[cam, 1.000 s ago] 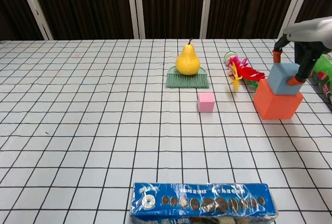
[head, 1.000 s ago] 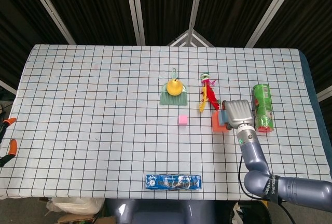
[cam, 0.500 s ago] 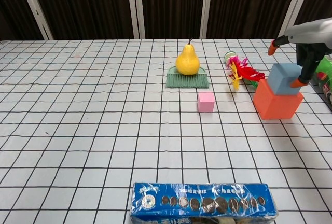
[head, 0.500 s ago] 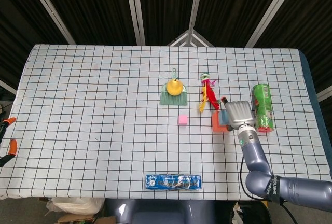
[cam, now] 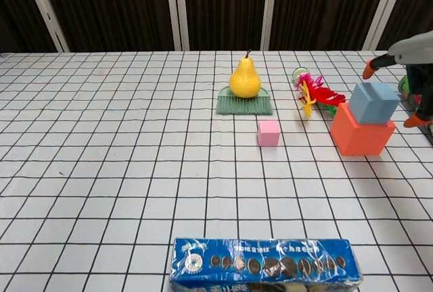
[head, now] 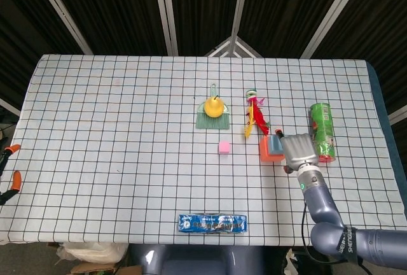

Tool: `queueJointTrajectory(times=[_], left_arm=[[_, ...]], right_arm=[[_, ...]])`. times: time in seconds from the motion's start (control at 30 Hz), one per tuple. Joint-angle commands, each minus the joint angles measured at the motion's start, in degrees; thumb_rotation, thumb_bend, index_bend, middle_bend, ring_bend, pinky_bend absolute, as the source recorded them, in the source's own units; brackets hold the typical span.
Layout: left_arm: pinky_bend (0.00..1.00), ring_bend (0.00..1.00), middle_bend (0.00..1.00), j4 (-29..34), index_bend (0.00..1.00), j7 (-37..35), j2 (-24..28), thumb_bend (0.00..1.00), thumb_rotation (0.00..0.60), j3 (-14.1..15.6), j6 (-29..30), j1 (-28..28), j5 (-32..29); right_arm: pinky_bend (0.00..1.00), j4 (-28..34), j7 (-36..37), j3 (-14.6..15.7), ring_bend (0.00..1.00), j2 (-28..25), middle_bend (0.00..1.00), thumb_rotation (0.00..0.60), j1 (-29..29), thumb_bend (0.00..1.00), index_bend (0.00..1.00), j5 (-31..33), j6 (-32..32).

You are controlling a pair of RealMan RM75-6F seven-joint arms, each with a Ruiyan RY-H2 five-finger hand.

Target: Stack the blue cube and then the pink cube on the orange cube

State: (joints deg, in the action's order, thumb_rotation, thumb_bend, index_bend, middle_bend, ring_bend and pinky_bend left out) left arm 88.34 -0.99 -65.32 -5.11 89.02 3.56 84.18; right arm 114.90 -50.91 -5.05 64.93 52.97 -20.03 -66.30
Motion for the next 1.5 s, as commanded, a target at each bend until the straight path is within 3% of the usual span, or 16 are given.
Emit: queueJointTrajectory(times=[0.03,0.2,0.43,0.77,1.5], left_arm=[[0.00,0.00,0.06,0.05,0.18,-0.47,0.16,0.58,0.600,0.04,0.38,-0.19,0.20],[0.00,0.00,0.06,-0.18,0.18,-1.79,0.53,0.58,0.600,-0.05,0.54,-0.38,0.08],[0.00,0.00,0.06,-0.45,0.18,-3.07,0.97,0.58,0.600,0.13,0.25,-0.31,0.41],[0.00,0.00,0.06,-0.46,0.18,-4.21,1.54,0.58,0.600,0.27,-0.65,-0.09,0.27],[0.00,0.00,0.06,-0.45,0.18,-4.28,1.62,0.58,0.600,0.13,-1.11,0.09,-0.25]], right_arm=[[1.00,3.65,2.64,-0.77,1.00,-0.29,1.00,0.600,-1.51,0.28,0.13,-5.48,-4.32],[1.00,5.64,3.51,-2.25,1.00,2.35,1.00,0.600,-1.67,0.27,0.13,-7.25,-8.06],[1.00,5.34,2.39,-4.58,1.00,8.25,1.00,0.600,0.69,0.27,0.17,-3.70,-8.70],[1.00,-6.34,0.20,-8.48,1.00,20.73,1.00,0.600,5.06,0.28,0.21,5.89,-9.58],[1.00,-19.17,0.18,-13.33,1.00,30.32,1.00,0.600,8.11,0.27,0.28,11.25,-6.74]])
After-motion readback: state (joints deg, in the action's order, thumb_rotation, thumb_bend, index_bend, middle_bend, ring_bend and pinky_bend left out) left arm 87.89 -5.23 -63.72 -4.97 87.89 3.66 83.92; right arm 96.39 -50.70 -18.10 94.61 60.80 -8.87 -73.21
